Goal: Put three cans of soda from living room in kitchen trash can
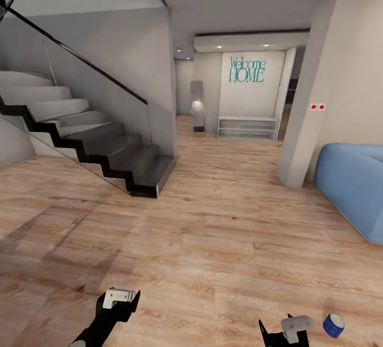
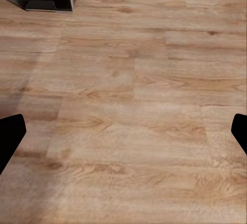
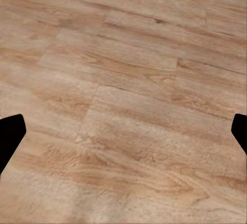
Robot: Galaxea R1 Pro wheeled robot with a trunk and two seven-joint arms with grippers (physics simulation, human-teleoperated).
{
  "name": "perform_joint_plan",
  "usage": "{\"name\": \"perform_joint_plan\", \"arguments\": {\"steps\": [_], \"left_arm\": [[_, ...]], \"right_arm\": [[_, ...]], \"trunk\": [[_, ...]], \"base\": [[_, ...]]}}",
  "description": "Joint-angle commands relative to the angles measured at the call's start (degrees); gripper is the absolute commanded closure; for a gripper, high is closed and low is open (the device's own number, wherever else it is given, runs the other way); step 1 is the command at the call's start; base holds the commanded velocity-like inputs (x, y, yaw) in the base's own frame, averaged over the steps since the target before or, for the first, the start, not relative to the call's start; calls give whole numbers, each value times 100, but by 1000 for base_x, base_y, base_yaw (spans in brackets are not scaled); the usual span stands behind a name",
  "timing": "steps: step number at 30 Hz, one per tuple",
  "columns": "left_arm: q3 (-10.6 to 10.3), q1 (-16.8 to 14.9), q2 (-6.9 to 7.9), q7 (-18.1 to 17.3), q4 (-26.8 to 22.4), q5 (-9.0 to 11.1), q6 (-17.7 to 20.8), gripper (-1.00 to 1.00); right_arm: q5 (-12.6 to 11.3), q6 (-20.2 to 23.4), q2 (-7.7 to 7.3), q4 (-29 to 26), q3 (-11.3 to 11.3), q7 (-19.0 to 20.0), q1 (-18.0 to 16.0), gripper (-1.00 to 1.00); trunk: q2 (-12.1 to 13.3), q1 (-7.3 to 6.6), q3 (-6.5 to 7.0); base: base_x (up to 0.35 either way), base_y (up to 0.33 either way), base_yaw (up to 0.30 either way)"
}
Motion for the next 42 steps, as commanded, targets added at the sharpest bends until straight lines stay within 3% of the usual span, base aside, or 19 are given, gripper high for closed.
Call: {"name": "perform_joint_plan", "arguments": {"steps": [1, 10, 31, 42], "left_arm": [[0, 0, 0, -2, -2, 3, 0, -100], [0, 0, 0, 0, -3, 2, 0, -100], [0, 0, -2, -2, -2, 4, 0, -100], [0, 0, 0, 0, 0, -2, 0, -100]], "right_arm": [[1, 0, 0, -3, 0, -1, 0, -100], [-2, 0, 0, -1, 0, -1, 0, -100], [1, 0, 0, -8, -1, -2, 0, -100], [1, 0, 3, -8, 0, -2, 0, -100]], "trunk": [[0, 0, 1], [0, 0, 2], [0, 0, 3], [0, 0, 15]], "base": [[273, -73, 227], [273, -73, 214], [273, -73, 16], [273, -73, 191]]}}
